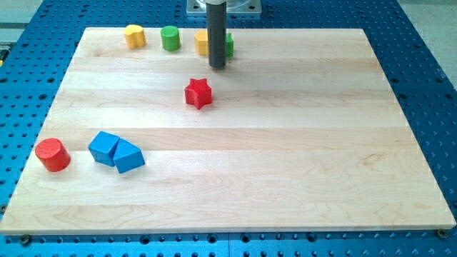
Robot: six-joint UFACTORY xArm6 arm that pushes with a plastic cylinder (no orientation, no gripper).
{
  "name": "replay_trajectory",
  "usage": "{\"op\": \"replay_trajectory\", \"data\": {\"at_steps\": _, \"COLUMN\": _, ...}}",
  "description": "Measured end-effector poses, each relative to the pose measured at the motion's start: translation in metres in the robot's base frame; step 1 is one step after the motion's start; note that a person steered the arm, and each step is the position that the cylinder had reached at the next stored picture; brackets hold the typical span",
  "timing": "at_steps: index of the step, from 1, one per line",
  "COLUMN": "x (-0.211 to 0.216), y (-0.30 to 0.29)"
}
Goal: Place the red star towards the left center of the board
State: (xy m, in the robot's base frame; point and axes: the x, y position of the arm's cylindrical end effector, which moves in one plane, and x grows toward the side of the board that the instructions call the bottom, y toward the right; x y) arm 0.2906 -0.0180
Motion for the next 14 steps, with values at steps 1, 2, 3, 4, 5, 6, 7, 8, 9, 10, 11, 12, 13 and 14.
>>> {"op": "replay_trajectory", "data": {"at_steps": 1, "x": -0.022, "y": 0.016}}
{"op": "replay_trajectory", "data": {"at_steps": 2, "x": -0.032, "y": 0.041}}
{"op": "replay_trajectory", "data": {"at_steps": 3, "x": -0.017, "y": 0.026}}
{"op": "replay_trajectory", "data": {"at_steps": 4, "x": -0.002, "y": -0.033}}
{"op": "replay_trajectory", "data": {"at_steps": 5, "x": -0.023, "y": -0.038}}
{"op": "replay_trajectory", "data": {"at_steps": 6, "x": -0.029, "y": -0.037}}
{"op": "replay_trajectory", "data": {"at_steps": 7, "x": -0.027, "y": -0.04}}
{"op": "replay_trajectory", "data": {"at_steps": 8, "x": 0.005, "y": -0.085}}
{"op": "replay_trajectory", "data": {"at_steps": 9, "x": 0.008, "y": -0.091}}
{"op": "replay_trajectory", "data": {"at_steps": 10, "x": 0.035, "y": -0.119}}
{"op": "replay_trajectory", "data": {"at_steps": 11, "x": 0.1, "y": -0.161}}
{"op": "replay_trajectory", "data": {"at_steps": 12, "x": 0.11, "y": -0.162}}
{"op": "replay_trajectory", "data": {"at_steps": 13, "x": 0.113, "y": -0.162}}
{"op": "replay_trajectory", "data": {"at_steps": 14, "x": 0.14, "y": -0.15}}
